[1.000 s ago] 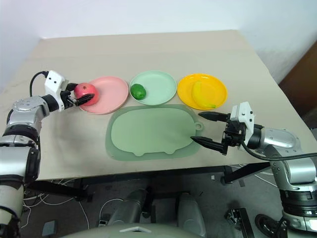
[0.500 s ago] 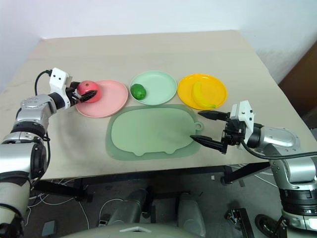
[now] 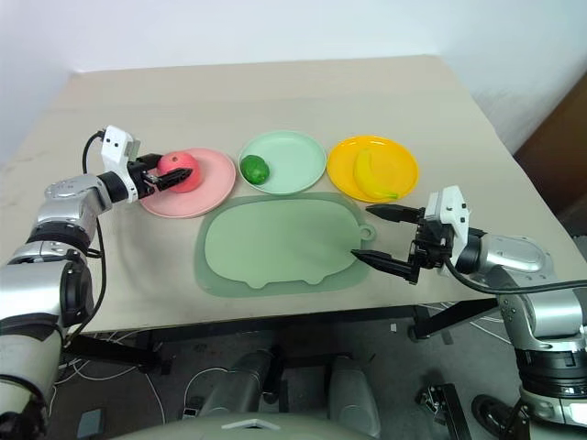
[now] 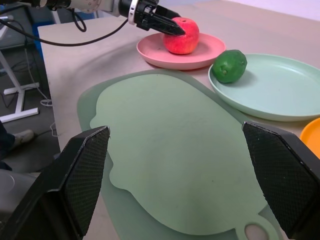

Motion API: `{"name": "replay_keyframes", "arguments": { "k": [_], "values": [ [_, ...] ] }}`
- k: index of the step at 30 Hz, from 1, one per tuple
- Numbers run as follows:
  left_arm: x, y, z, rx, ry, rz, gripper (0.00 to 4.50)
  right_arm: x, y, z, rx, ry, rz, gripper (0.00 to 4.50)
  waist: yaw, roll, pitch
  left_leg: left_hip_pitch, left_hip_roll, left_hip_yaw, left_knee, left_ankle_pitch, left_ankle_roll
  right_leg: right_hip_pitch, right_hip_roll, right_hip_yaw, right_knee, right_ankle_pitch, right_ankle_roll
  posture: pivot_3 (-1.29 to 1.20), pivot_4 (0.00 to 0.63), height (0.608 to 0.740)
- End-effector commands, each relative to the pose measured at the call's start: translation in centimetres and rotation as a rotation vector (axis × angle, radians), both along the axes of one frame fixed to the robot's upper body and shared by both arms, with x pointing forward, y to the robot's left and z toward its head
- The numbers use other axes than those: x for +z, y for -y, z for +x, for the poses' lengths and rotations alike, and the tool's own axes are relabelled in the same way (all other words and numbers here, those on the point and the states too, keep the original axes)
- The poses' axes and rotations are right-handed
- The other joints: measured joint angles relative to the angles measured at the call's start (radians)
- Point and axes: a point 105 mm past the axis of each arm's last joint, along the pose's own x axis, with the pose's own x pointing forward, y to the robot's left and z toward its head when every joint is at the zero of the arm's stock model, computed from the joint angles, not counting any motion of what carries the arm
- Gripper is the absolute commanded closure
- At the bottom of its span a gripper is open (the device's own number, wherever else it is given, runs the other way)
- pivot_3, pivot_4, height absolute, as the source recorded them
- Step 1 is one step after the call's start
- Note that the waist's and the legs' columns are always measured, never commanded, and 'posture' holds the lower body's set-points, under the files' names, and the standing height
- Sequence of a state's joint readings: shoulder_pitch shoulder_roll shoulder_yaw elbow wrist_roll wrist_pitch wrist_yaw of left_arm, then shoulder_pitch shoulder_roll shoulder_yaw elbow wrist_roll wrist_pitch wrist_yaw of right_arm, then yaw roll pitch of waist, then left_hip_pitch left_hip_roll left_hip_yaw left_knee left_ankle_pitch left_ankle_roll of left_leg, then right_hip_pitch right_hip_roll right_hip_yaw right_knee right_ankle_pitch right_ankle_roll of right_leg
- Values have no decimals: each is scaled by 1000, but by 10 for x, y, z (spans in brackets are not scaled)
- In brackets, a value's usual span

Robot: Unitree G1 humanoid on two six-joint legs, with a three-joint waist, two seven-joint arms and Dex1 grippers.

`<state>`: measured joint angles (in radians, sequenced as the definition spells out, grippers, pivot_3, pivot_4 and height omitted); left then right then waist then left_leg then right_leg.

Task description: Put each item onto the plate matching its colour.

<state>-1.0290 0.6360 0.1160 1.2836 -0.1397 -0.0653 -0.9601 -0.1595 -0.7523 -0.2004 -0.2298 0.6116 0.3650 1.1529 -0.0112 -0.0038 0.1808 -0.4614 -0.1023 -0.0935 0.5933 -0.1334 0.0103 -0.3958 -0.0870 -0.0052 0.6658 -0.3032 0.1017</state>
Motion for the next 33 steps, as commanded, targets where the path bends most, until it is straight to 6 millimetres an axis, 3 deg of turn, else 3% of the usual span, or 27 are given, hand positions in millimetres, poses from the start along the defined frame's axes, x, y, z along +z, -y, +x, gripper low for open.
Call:
{"name": "replay_keyframes", "arguments": {
  "k": [1,2,12,15,22,27,33],
  "values": [
    [20,-1,0,-25,52,-14,385,7,-2,1,11,36,14,0,1,0,0,0,0,0,0,0,0,0,0,0,0,0,0,0,150,737],
    [21,-1,0,-33,51,-16,21,6,-2,0,11,36,14,0,1,0,0,0,0,0,0,0,0,0,0,0,0,0,0,0,150,737],
    [36,-7,-4,-61,103,0,9,5,-3,1,10,36,19,0,0,0,0,0,0,0,0,0,0,0,0,0,0,0,0,0,150,737],
    [53,-10,-10,-102,155,-30,9,5,-2,0,7,37,19,0,0,0,0,0,0,0,0,0,0,0,0,0,0,0,0,0,150,737],
    [83,-35,-49,-270,243,-34,9,5,8,-1,-24,31,8,0,-6,1,0,0,0,1,-1,0,0,-1,0,1,0,0,0,0,150,737],
    [65,-54,-83,-340,210,-38,9,5,22,2,-56,27,-6,0,-5,1,-1,2,1,1,-1,0,0,-2,0,2,-1,-2,-4,0,150,737],
    [27,-56,-120,-446,93,-49,9,5,39,2,-82,19,-24,0,-2,1,-1,1,1,1,-1,0,0,-2,-1,2,-1,-2,-5,0,150,737]
  ]
}}
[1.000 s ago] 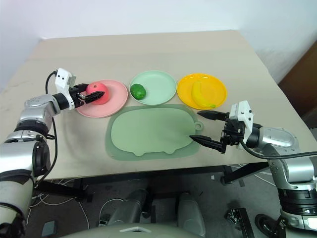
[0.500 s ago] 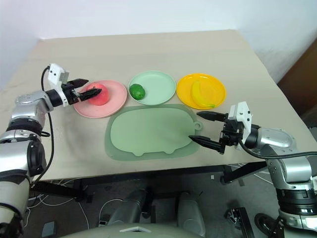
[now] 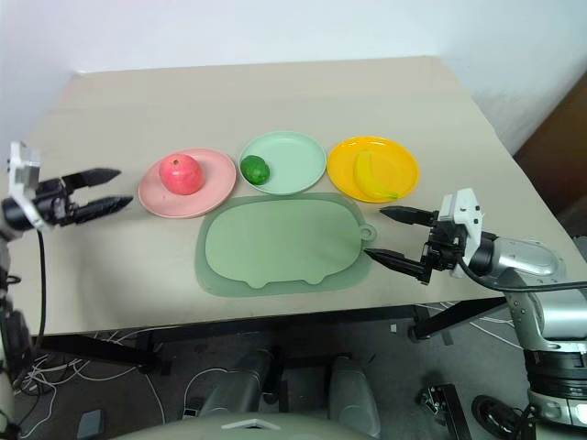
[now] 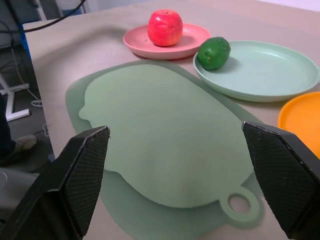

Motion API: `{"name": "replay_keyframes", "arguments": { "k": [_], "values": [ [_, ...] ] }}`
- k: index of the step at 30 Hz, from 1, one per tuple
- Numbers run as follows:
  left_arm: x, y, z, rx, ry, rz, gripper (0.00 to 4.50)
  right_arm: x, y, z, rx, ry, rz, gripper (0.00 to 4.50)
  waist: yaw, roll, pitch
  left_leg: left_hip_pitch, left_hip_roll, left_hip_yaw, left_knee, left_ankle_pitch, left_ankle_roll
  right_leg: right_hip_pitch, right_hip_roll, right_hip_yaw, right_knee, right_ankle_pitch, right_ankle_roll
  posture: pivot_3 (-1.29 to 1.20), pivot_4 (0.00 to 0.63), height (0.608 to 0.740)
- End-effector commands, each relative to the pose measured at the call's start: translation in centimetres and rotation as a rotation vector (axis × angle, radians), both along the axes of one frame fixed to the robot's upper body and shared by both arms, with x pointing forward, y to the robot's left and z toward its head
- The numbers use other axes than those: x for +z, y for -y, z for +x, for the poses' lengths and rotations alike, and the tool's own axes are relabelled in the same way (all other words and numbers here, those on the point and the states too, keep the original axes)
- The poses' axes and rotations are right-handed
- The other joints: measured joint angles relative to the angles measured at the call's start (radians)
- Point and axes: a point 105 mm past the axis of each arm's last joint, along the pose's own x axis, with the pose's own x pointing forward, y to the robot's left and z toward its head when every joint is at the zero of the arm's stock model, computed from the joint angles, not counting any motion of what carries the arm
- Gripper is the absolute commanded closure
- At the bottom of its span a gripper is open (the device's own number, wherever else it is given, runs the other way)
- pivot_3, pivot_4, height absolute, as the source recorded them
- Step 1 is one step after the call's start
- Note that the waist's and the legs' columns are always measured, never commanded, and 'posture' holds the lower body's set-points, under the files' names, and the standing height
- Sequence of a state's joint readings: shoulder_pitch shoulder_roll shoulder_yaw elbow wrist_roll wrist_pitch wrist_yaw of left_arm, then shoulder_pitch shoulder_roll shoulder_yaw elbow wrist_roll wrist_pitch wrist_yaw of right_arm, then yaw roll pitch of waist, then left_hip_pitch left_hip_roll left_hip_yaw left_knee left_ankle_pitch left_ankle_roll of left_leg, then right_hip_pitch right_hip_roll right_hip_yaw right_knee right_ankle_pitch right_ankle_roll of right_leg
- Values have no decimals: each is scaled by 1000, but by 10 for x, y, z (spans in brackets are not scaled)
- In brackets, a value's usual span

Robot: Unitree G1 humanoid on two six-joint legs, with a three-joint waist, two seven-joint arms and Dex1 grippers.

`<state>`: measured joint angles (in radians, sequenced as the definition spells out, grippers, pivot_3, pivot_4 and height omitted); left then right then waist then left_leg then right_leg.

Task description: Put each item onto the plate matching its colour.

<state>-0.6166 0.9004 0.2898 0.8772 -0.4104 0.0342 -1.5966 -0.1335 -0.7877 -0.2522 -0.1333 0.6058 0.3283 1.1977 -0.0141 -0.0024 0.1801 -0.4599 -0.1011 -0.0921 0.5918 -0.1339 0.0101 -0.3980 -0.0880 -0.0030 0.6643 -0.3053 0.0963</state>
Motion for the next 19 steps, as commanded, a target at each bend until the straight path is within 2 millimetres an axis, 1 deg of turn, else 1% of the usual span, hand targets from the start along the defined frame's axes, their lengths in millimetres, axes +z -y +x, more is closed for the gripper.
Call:
{"name": "replay_keyframes", "arguments": {
  "k": [1,3,6,8,11,15,19],
  "values": [
    [6,1,-13,-46,56,17,9,10,14,-1,-23,46,-22,0,1,0,0,0,0,0,0,0,0,0,0,0,0,0,0,0,150,737],
    [-1,2,-18,-54,57,26,9,11,20,-2,-30,43,-27,0,2,0,0,0,1,0,0,0,0,0,0,0,0,0,0,0,150,737],
    [-20,6,-31,-87,47,80,9,9,38,-7,-66,28,-54,0,1,1,-1,0,1,1,-1,0,0,0,0,0,0,0,-1,0,150,737],
    [-20,6,-35,-85,69,76,9,7,50,-11,-83,13,-83,0,1,2,-1,0,1,3,-2,-1,0,-1,-1,1,-1,0,-1,0,150,737],
    [-20,1,-40,-63,83,64,9,8,65,-14,-112,8,-109,0,0,2,-1,0,2,3,-3,-1,0,-2,-1,1,-1,0,-1,0,150,737],
    [-21,-1,-44,-47,108,61,9,13,78,-16,-135,28,-138,0,-2,2,-1,0,3,5,-3,-1,0,-2,-1,1,-1,0,-1,0,150,737],
    [-24,0,-49,-35,112,57,9,17,90,-12,-174,59,-154,0,-3,2,-1,0,5,7,-4,-1,0,-3,-1,1,-1,0,-1,0,150,737]
  ]
}}
